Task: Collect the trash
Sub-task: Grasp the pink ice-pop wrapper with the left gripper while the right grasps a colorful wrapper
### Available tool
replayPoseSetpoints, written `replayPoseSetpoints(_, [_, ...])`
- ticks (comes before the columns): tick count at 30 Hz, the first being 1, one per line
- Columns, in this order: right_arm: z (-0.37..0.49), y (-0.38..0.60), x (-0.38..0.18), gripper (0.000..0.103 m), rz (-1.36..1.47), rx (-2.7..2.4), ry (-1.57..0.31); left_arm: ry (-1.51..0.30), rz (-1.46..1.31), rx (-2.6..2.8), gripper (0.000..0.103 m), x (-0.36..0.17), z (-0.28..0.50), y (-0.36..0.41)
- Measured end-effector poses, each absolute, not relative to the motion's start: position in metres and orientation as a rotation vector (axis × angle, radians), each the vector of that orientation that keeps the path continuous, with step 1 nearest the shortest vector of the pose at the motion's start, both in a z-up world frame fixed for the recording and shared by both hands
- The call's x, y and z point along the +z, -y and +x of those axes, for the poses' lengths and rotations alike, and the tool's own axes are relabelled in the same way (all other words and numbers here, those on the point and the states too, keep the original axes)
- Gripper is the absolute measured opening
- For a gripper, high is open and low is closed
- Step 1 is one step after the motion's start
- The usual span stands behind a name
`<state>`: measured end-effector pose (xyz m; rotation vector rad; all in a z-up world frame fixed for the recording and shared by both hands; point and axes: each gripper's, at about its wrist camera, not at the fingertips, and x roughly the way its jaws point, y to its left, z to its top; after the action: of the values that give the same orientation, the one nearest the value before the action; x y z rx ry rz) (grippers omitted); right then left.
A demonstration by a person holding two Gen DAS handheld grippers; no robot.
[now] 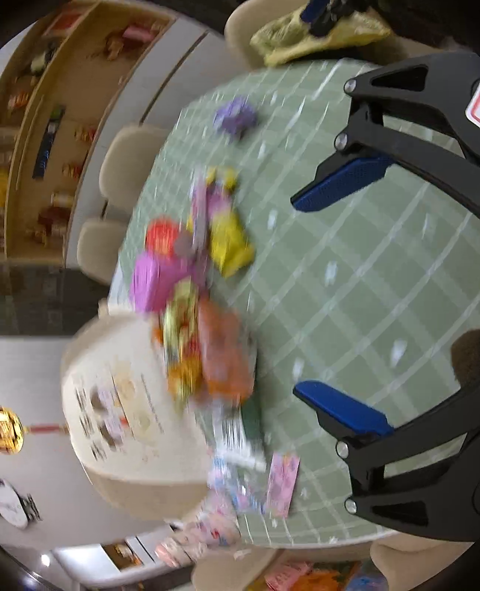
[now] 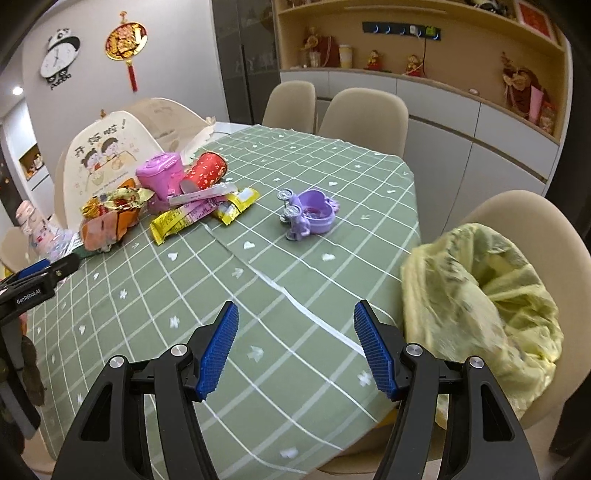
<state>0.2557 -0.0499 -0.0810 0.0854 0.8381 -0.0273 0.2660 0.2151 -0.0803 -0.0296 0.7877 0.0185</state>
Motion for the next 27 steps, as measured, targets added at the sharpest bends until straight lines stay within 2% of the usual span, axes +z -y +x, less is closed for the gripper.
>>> replayPoseSetpoints(4, [0.282,0.030,-0.079,0.062,0.056,-0.037,-0.866,-0.797,-0.122,0.174,0.085,-0.091,0.283,-0.286])
replayPoseSetpoints(9, [0.303,-0.006,-0.079,0.062,-0.017,-0.005,-0.885,-0.785,-0.406,0.415,0.073,-0.107,0.287,-0.384])
replayPoseSetpoints(13, [0.314,-0.034,-0.081,0.062,-0.070,0.053,-0.900,-0.792,-0.528,0.491,0.071,-0.123,0.296,-0.433])
replayPoseSetpoints(17, [0.318,-0.049,-0.081,0.062,-0.111,0.085,-0.906,-0.843,-0.581,0.523,0.069,-0.143,0.308,-0.459])
replayPoseSetpoints(22, [0.323,-0.040,-0.080,0.062,-0.140,0.081,-0.912,-0.874,-0.575,0.573,0.066,-0.153,0.317,-0.454])
replayPoseSetpoints(25, [0.329,-0.029,-0.083,0.062,-0.128,0.096,-0.919,-0.877,-0.568,0.602,0.057,-0.155,0.325,-0.447])
replayPoseSetpoints(26, [0.333,-0.026,-0.084,0.062,-0.126,0.108,-0.919,-0.880,-0.564,0.617,0.050,-0.154,0.326,-0.446])
replayPoseSetpoints(27, [0.336,-0.026,-0.084,0.062,-0.127,0.119,-0.918,-0.883,-0.571,0.610,0.037,-0.154,0.325,-0.444])
